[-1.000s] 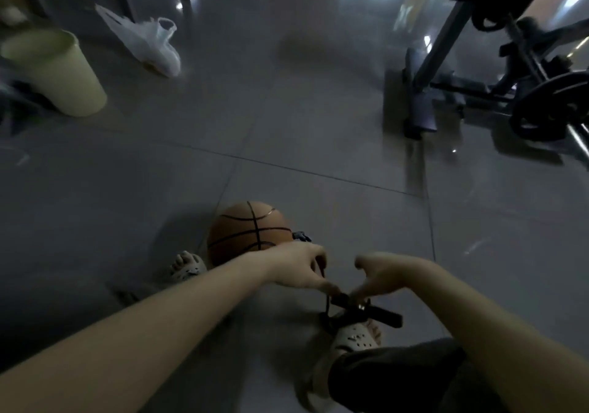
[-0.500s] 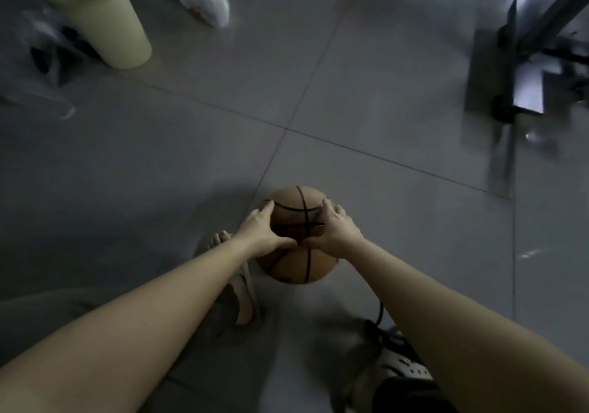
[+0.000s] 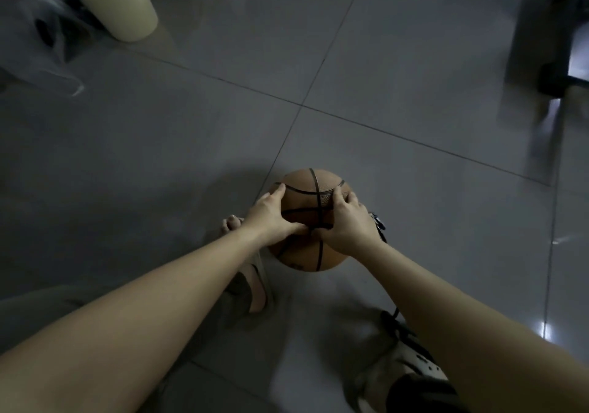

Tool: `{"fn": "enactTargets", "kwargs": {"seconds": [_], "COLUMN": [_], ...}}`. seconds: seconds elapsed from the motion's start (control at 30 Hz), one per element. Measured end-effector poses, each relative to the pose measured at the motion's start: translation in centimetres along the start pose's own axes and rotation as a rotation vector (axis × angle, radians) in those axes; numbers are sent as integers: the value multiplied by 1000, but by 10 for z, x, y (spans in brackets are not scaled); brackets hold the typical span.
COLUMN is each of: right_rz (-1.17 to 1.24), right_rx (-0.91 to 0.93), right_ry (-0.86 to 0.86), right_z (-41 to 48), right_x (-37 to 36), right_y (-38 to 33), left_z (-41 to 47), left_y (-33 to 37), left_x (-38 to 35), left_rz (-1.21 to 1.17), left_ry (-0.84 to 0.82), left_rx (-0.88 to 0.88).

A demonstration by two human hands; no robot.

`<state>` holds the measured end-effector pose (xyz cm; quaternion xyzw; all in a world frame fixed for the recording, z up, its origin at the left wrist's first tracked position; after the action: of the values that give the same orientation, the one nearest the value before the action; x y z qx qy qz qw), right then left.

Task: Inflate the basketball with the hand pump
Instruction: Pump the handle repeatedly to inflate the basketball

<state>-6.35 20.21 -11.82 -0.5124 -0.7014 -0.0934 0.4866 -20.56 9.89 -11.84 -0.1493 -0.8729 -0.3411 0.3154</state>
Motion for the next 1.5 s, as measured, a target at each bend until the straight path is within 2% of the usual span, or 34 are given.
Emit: {"fn": "enactTargets", "kwargs": {"seconds": [0.2,0.33,0.43,0.53,0.63,0.77,0.87,0.97,1.07,1.2,1.33,1.5], "right_rz": [-33,1,114,139,59,46,121,177,61,68,105,6], "right_rx": [-29,-25,-29,19,-78,-238,-309,-271,-248,-243,-246,-362], "right_ry": [26,-70,-133,-201,-243,-216,-314,-347,-259,-239,-215,-173], "right_z": [-7,-17,-45,-98,-152,-215,-258,-279,-290,-307,-313,-284], "right_x": [-8,8,26,48,67,81,73,52,55,116,159,98], "right_y": [-6,-8,-5,18,75,141,156,153,150,134,108,116], "left_z": [0,-9,-23,-49,-83,-144,-185,-216,-233,-261,-275,-240], "left_y": [-8,-5,-2,23,74,148,189,209,226,291,326,273], "left_x": [-11,6,27,34,22,-34,-87,-138,-158,-106,-77,-123], "left_rz": [14,41,8,62,125,193,260,598,877,940,1046,973], "left_ry": [10,-76,-18,2,-27,-236,-389,-477,-418,-186,-208,-424], "left_rx": [51,86,128,53,-51,-232,-332,-438,-522,-662,-684,-566]}}
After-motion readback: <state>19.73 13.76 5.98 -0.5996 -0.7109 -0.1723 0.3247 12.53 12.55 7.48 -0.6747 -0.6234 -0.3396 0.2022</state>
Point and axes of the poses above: each hand's wrist, its own z-axis towards the middle knuckle, its own x-axis out of the back of the hand, y = z × x, the point moved 9 cm from there along z, towards the middle knuckle, and after that the axes turned 2 degrees about -y, right-handed, at the moved point
